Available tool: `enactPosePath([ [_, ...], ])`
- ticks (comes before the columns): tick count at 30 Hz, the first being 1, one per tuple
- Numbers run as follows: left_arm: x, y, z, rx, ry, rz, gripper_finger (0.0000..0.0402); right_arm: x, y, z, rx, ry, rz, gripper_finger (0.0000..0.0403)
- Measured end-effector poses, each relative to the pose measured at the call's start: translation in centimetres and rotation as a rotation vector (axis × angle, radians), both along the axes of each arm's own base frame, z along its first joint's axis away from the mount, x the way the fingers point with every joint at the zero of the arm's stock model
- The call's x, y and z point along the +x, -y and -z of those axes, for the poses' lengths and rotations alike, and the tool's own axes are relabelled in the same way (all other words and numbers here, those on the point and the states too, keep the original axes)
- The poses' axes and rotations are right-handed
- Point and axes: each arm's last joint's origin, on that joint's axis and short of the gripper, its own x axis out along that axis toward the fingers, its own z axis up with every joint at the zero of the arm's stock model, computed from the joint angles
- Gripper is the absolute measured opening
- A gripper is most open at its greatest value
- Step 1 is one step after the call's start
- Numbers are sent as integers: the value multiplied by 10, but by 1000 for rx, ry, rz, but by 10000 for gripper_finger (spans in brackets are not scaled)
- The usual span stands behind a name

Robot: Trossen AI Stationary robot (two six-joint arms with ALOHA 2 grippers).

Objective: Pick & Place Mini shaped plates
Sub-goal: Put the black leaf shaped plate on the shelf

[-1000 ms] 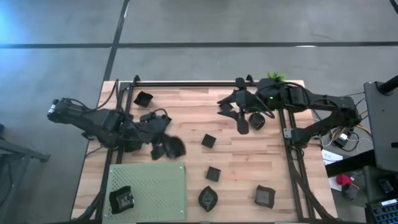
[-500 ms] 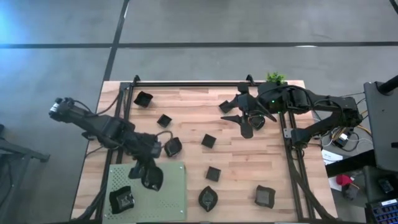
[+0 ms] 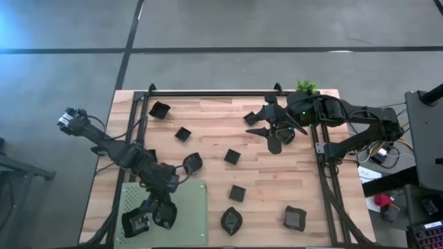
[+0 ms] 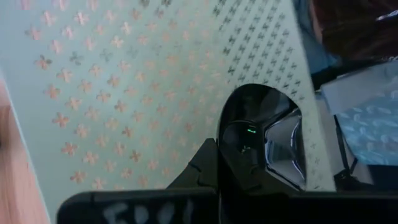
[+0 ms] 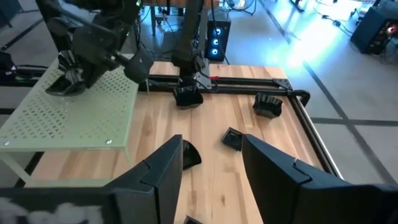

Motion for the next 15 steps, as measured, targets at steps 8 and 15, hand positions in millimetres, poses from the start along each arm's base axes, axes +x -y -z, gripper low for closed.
enactPosePath([
  [8, -1, 1, 10, -13, -37, 4, 0, 0, 0, 0, 3, 0, 0, 161],
  [15, -2, 0, 15, -20, -80, -54, 0, 0, 0, 0, 3, 0, 1, 153],
])
